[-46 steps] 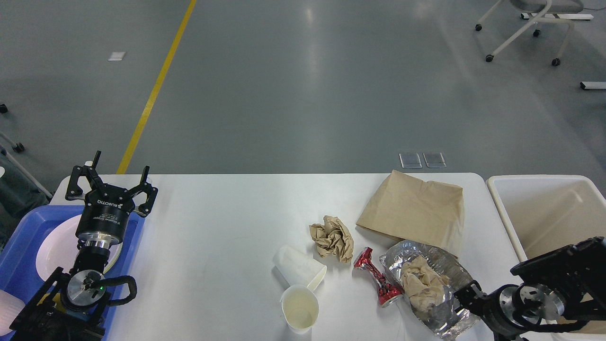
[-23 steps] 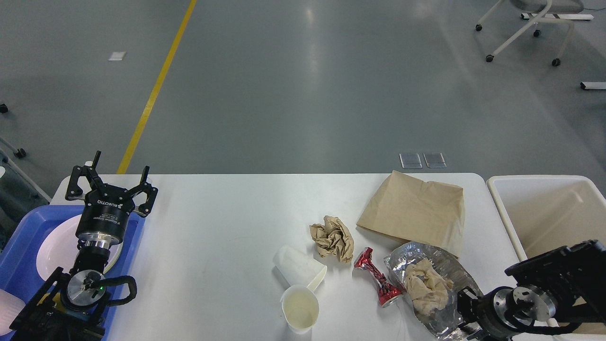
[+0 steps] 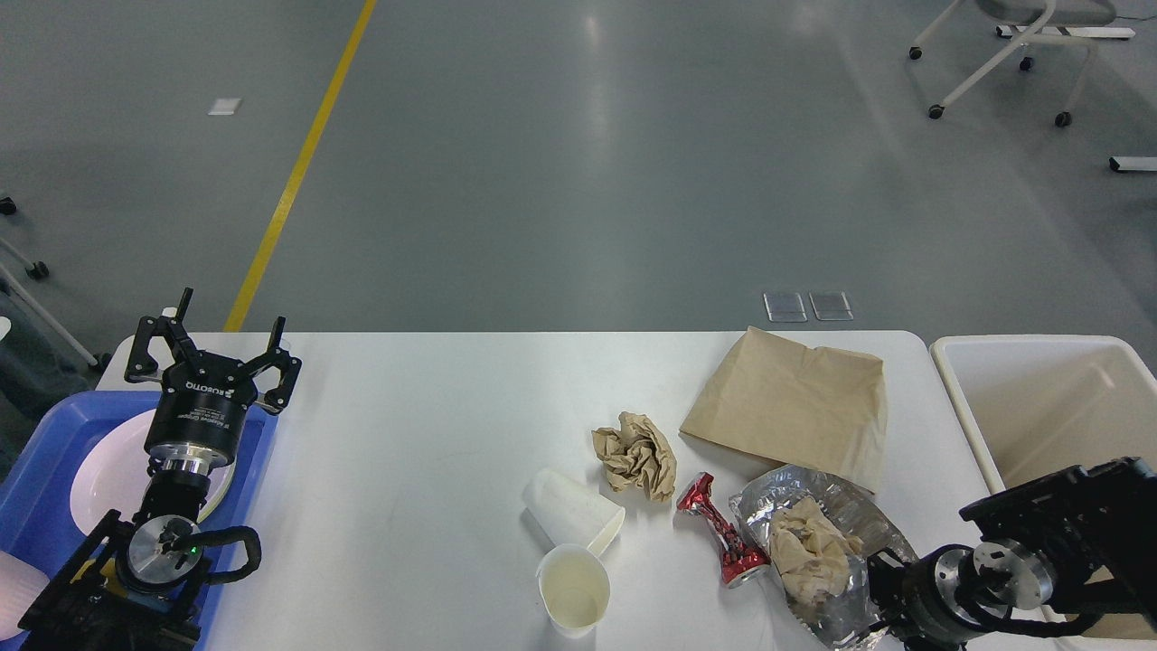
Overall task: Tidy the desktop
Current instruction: 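Lower the right gripper onto the silver foil wrapper and grasp it, then lift the foil wrapper with crumpled paper and carry it to the bin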
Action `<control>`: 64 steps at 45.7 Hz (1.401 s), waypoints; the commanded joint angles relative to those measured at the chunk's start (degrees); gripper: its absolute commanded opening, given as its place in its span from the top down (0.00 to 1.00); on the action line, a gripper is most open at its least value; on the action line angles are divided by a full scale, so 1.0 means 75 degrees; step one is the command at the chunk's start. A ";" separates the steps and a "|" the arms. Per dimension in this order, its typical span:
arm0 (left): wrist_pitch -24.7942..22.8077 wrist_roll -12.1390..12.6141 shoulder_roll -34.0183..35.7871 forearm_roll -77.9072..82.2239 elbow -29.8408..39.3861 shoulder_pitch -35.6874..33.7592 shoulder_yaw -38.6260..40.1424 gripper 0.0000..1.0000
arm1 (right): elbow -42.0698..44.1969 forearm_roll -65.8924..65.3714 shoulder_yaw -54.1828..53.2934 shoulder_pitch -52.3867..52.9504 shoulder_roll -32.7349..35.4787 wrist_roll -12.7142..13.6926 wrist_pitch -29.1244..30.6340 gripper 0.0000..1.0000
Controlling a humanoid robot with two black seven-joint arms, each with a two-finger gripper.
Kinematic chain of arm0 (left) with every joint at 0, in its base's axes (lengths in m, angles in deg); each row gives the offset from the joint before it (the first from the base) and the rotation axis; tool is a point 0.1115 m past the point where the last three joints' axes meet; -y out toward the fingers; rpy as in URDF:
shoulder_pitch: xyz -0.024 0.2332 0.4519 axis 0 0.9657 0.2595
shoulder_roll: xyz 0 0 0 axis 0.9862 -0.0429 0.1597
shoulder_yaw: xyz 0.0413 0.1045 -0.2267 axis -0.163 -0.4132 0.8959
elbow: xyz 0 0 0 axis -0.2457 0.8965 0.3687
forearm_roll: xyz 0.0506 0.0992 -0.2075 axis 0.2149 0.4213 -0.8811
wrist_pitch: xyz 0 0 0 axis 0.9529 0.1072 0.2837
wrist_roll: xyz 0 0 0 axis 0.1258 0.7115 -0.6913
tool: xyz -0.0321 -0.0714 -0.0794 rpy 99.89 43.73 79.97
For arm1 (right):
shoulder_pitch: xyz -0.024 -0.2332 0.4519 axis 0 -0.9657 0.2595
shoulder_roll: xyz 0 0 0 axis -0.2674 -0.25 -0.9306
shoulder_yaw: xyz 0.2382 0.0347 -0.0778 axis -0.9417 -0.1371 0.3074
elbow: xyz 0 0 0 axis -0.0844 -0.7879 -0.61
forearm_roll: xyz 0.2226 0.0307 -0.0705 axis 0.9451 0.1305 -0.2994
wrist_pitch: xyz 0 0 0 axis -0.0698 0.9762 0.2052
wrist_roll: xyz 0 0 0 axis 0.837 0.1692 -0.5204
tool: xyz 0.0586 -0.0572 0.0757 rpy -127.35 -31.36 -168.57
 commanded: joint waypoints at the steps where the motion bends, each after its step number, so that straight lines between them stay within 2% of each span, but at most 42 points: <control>1: 0.0000 0.0007 0.0000 -0.0001 0.0000 0.0000 0.0000 0.04 | -0.0193 0.0003 0.0013 0.0091 0.0111 0.0005 0.0132 1.00; 17: 0.0000 -0.0004 0.0000 -0.0001 0.0000 0.0000 0.0000 0.04 | -0.0533 -0.0184 0.0095 0.0665 0.1423 0.0005 0.1937 1.00; 22: 0.0000 -0.0004 0.0000 -0.0001 0.0000 0.0000 0.0000 0.04 | -0.0708 -0.0862 0.0118 0.0806 0.1786 0.0017 0.2288 1.00; 34: 0.0000 0.0007 0.0000 -0.0001 0.0000 0.0000 0.0000 0.04 | -0.1470 -0.1812 0.0107 0.1076 0.2536 0.0006 0.2465 1.00; 44: 0.0000 -0.0004 0.0000 -0.0001 0.0000 0.0000 0.0000 0.04 | -0.2091 -0.3241 0.0060 0.1520 0.3813 0.0017 0.2511 1.00; 54: 0.0000 -0.0004 0.0000 -0.0001 0.0000 0.0000 0.0000 0.04 | -0.2185 -0.3981 0.0094 0.2399 0.4974 0.0017 0.3343 1.00; 60: 0.0000 -0.0005 0.0000 0.0011 0.0000 0.0000 0.0000 0.04 | -0.2104 -0.4554 0.0177 0.3055 0.5068 0.0204 0.3824 1.00; 64: 0.0000 0.0007 0.0000 -0.0001 0.0000 0.0000 0.0000 0.04 | -0.2033 -0.4930 0.0200 0.3360 0.5056 0.0614 0.4035 1.00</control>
